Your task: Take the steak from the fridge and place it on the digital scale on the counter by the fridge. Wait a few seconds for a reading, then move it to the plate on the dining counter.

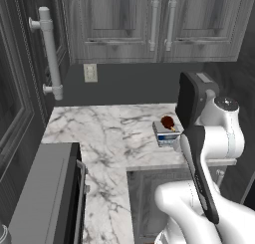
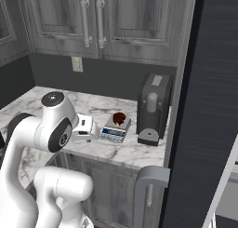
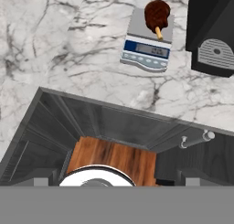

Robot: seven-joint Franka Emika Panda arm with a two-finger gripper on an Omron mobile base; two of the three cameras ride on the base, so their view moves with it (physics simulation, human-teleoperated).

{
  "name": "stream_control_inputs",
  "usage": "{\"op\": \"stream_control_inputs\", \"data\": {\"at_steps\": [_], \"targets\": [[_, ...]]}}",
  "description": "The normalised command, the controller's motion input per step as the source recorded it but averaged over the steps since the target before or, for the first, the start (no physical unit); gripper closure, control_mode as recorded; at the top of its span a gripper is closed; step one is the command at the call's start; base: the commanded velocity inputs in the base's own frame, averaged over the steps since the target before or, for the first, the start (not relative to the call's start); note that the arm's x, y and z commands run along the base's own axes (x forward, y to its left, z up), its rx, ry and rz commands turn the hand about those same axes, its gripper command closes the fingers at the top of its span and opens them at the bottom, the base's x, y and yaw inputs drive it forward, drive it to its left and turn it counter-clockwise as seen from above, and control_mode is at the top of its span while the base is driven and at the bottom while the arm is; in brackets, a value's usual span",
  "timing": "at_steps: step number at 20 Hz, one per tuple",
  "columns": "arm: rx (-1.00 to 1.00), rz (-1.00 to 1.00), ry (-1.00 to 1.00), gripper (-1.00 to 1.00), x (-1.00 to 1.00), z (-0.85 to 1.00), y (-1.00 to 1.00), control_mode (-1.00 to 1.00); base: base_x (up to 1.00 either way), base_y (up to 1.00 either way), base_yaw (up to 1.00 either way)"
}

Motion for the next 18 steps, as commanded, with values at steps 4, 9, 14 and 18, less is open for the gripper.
{"op": "stream_control_inputs", "data": {"at_steps": [4, 9, 14, 18], "targets": [[0.0, -0.02, 0.21, -1.0, 0.62, 0.02, 0.0, -1.0, 0.0, 0.0, 0.0], [-0.02, -0.05, 0.28, -1.0, 1.0, -0.11, -0.01, -1.0, 0.0, 0.0, 0.0], [0.0, -0.02, 0.05, -1.0, 0.73, -0.16, -0.41, -1.0, 0.0, 0.0, 0.0], [0.0, 0.0, 0.0, -1.0, 0.45, -0.23, -0.74, -1.0, 0.0, 0.0, 0.0]]}}
